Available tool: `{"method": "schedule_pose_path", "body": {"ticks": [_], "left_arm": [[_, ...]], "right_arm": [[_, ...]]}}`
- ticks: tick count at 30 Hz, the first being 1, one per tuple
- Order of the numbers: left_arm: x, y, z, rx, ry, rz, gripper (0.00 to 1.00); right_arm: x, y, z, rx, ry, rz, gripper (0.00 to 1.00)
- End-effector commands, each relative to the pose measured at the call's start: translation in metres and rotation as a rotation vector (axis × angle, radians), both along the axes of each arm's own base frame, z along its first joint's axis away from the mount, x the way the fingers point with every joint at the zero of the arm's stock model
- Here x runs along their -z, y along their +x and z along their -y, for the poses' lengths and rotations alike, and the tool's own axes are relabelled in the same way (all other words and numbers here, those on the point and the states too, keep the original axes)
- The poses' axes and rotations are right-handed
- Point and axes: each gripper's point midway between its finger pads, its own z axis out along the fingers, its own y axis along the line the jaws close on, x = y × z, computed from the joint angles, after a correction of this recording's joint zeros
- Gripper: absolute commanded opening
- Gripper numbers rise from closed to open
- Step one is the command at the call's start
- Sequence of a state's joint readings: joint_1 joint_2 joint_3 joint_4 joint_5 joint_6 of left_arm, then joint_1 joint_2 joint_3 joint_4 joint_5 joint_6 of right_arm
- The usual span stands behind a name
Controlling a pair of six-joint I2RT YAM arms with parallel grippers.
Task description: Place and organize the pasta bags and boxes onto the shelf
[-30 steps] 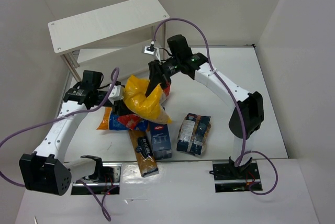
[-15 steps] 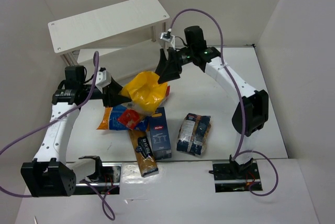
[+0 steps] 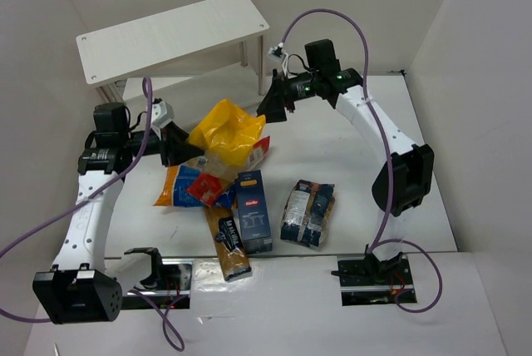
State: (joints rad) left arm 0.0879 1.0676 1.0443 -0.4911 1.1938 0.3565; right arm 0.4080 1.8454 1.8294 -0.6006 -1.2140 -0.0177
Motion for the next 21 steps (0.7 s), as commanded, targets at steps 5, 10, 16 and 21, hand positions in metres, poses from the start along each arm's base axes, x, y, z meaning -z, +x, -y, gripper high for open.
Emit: {"method": "schedule_pose_path", "body": {"ticks": [5, 10, 16, 21], "left_arm": [[-0.036, 0.028, -0.017, -0.205, -0.012, 0.077, 0.00], [-0.057, 0.047, -0.037, -0.366, -0.013, 0.117, 0.00], [-0.066, 0.057, -0.049, -0.455, 0.000, 0.144, 0.00], [-0.034, 0.052, -0.052, -0.444, 0.090, 0.116, 0.00]], "right_arm": [[0.029, 0.024, 0.034, 0.225, -0.300, 0.205, 0.99], [0.051, 0.030, 0.053, 0.305, -0.417, 0.225, 0.99], [0.070, 0.032, 0.071, 0.377, -0.503, 0.240, 0.99], [0.072, 0.028, 0.075, 0.382, -0.507, 0.272, 0.99]]}}
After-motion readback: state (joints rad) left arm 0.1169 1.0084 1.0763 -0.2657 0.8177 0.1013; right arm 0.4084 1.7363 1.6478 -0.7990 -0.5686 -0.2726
